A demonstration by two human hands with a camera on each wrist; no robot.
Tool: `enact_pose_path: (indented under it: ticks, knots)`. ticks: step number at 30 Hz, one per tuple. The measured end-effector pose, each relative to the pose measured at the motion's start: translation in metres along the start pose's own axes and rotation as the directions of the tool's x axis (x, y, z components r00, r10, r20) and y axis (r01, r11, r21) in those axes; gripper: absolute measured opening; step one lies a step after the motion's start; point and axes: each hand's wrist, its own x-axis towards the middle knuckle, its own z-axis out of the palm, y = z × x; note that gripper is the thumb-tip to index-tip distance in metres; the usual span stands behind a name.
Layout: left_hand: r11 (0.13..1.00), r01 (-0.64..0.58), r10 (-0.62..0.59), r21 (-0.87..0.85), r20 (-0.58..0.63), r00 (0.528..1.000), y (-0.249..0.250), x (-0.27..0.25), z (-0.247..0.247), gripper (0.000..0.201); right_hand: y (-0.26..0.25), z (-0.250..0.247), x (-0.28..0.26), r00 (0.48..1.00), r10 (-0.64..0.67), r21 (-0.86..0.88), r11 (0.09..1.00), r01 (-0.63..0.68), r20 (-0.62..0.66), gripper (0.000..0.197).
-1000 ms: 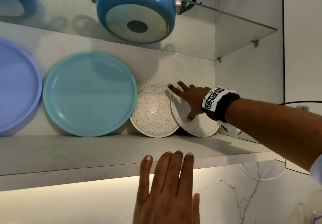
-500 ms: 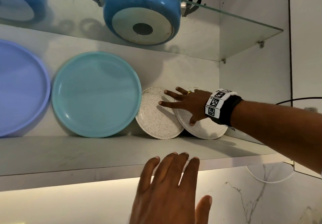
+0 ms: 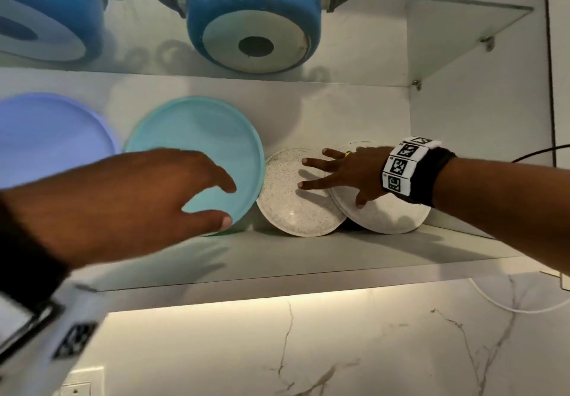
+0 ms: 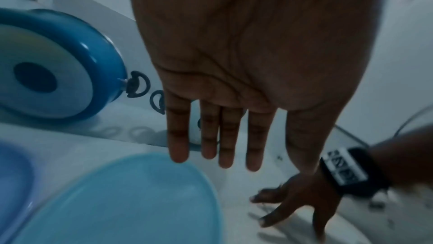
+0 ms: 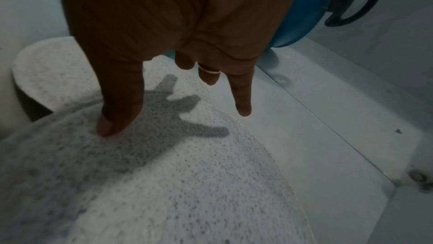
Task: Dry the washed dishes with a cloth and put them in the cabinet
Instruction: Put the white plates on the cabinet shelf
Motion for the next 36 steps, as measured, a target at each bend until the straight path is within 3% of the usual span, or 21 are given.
enact_pose_path:
  ticks: [2,4,8,9,13,17,21,23,28,36]
  knots:
    - [0.978,-0.08,0.038,0.195,0.209,0.977,-0.003,0.024,-0.003,0.061,-0.001,-0.001,-0.002,1.0,-0.016,-0.028,0.999,0.016,-0.001,0.122]
    - [0.923,-0.211,0.094,0.321,0.344,0.934,0.006,0.047,0.001,0.052,-0.003,-0.002,-0.003,1.0,-0.025,-0.048,0.999,0.025,0.0,0.12]
    - [0.872,-0.381,0.212,0.308,0.463,0.861,0.031,0.089,0.018,0.047,-0.001,-0.003,-0.004,0.999,-0.047,-0.059,0.997,0.046,-0.006,0.117]
    - [0.89,-0.36,0.197,0.28,0.477,0.857,0.033,0.098,0.021,0.049,-0.001,-0.003,-0.005,0.998,-0.056,-0.058,0.997,0.056,-0.005,0.117]
    - [0.975,-0.087,0.004,0.202,0.381,0.924,0.022,0.118,0.027,0.058,-0.004,0.0,-0.008,0.99,-0.14,-0.106,0.984,0.142,0.021,0.114]
    - [0.967,0.034,-0.139,0.253,0.408,0.903,0.019,0.117,0.042,0.069,-0.008,0.006,-0.008,0.961,-0.276,-0.189,0.943,0.275,0.022,0.108]
    - [0.951,0.086,-0.219,0.296,0.453,0.864,0.012,0.118,0.054,0.103,-0.011,0.013,-0.004,0.945,-0.314,-0.241,0.914,0.326,0.088,0.099]
    - [0.944,0.125,-0.262,0.306,0.462,0.848,0.007,0.119,0.054,0.11,-0.013,0.016,-0.002,0.943,-0.313,-0.249,0.91,0.333,0.116,0.092]
    - [0.914,0.152,-0.331,0.376,0.476,0.815,0.004,0.131,0.043,0.1,-0.014,0.015,0.003,0.95,-0.263,-0.243,0.923,0.299,0.169,0.083]
    - [0.899,0.136,-0.349,0.415,0.495,0.796,-0.006,0.144,0.05,0.093,-0.01,0.016,0.016,0.966,-0.226,-0.242,0.938,0.25,0.124,0.08]
